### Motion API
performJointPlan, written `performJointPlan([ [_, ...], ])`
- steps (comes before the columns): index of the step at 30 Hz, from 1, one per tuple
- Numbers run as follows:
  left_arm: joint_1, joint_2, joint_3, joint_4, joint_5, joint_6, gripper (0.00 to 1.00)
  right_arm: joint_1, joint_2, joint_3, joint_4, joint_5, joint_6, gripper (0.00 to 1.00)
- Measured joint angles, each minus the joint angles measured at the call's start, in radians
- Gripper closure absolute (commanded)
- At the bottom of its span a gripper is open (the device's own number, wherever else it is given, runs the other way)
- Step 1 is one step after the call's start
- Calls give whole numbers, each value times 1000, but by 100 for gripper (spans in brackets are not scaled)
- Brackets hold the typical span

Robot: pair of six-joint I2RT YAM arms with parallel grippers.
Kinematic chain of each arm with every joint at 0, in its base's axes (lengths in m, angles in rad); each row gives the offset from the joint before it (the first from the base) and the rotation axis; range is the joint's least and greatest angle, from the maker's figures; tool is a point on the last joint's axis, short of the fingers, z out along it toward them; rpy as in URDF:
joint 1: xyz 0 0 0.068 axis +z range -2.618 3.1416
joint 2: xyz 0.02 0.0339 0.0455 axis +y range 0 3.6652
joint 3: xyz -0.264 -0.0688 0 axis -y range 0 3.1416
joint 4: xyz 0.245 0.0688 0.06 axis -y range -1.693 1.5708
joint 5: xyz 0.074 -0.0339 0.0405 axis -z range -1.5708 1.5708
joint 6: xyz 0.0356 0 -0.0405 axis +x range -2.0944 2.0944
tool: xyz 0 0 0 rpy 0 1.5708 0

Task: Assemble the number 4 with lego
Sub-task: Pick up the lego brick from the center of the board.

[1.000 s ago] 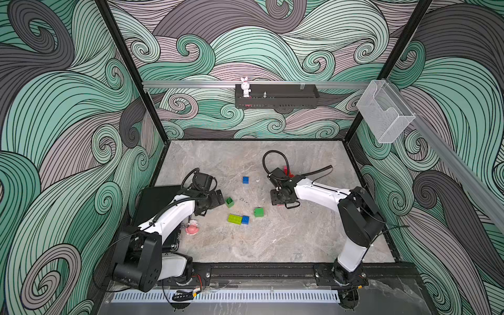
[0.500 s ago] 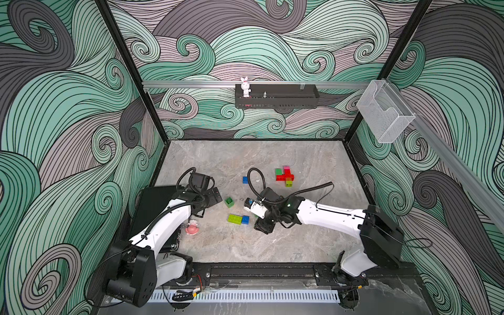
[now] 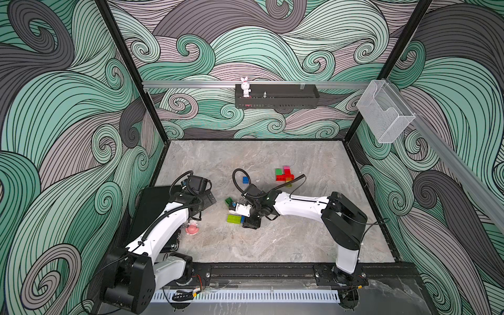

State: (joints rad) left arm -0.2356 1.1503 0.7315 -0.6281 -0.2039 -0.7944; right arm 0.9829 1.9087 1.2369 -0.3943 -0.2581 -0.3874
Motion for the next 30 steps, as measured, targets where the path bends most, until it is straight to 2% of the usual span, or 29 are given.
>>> performJointPlan([
  [22, 12, -3, -4, -5, -2, 13, 1, 0, 27, 71, -32, 23, -63, 46],
  [30, 16, -3, -10, -7, -2, 21, 1, 0, 127, 143, -59, 26, -115, 47],
])
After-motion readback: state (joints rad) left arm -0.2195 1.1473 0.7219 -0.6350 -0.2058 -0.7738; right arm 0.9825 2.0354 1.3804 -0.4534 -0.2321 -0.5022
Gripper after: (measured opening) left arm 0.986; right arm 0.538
